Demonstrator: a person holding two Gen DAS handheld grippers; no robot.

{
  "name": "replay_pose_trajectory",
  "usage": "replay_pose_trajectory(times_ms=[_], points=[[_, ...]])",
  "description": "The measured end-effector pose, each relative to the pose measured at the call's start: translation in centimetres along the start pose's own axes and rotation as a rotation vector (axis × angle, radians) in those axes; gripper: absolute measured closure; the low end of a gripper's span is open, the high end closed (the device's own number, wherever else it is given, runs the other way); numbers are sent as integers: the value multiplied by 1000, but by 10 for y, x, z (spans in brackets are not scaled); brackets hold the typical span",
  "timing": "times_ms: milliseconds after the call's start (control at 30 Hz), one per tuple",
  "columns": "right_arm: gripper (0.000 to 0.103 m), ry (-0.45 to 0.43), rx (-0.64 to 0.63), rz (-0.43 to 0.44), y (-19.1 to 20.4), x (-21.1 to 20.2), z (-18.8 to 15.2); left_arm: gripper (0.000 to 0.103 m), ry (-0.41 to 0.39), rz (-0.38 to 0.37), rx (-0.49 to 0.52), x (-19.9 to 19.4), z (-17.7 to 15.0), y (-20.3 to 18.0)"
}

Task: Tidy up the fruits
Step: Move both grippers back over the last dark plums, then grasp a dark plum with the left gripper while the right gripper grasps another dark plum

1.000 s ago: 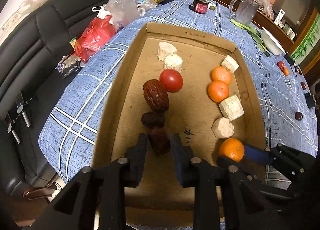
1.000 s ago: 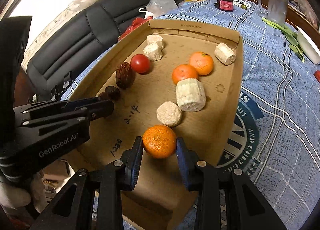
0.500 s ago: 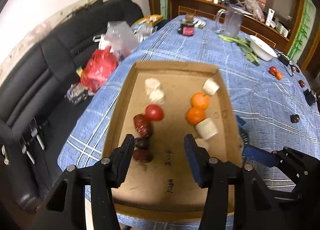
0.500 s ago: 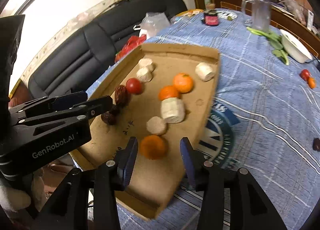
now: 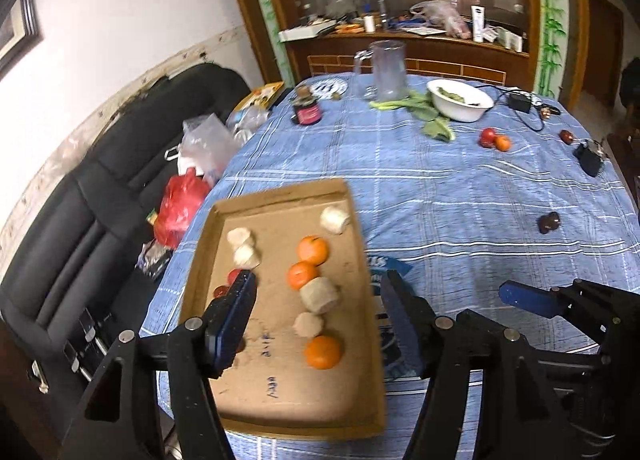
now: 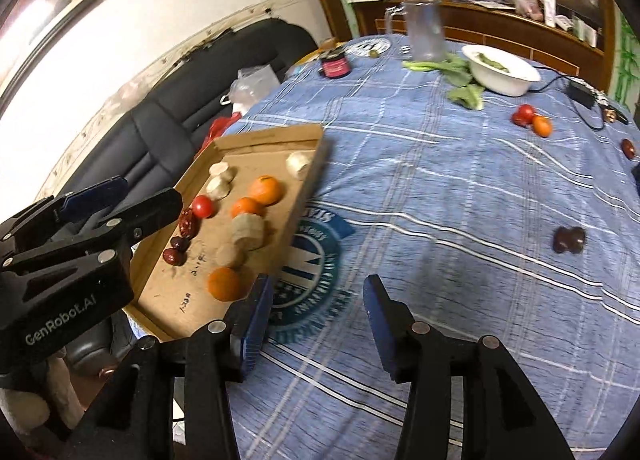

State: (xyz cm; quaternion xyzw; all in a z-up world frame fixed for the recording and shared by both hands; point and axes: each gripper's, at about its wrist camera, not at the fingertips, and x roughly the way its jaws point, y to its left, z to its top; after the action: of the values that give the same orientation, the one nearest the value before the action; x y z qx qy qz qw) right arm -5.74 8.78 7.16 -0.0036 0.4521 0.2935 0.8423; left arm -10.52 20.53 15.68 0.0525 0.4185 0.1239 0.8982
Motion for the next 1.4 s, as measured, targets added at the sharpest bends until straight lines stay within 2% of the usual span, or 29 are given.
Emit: replay_pose_trajectory(times_ms=[233,400,500,667,833,933,1033,1400], points=[[46,-35,27,-35,-34,-24,-6,39,-14,-35,47,-4,8,-41],[45,-15,105,-60,-71,-27,-16,38,26,-75,74,10,9,-69],[46,1,164,-86,-100,-26,-23,38,69,-120,70,23,6,-79],[46,20,309,-188,-172,-30,-34,38,164,-227,51,57,-1,-102],[46,8,382,-254,-221,-34,-27,38,231,-338,17,85,1,-129],[46,-9,367,-274,-234,-31,-15,38,246,-380,16,97,4,-147],[49,-18,327,-282,-236,-23,-1,38,244,-390,38,101,7,-160],[63,9,336,-227,-240,23,25,38,243,-412,63,104,8,-171]])
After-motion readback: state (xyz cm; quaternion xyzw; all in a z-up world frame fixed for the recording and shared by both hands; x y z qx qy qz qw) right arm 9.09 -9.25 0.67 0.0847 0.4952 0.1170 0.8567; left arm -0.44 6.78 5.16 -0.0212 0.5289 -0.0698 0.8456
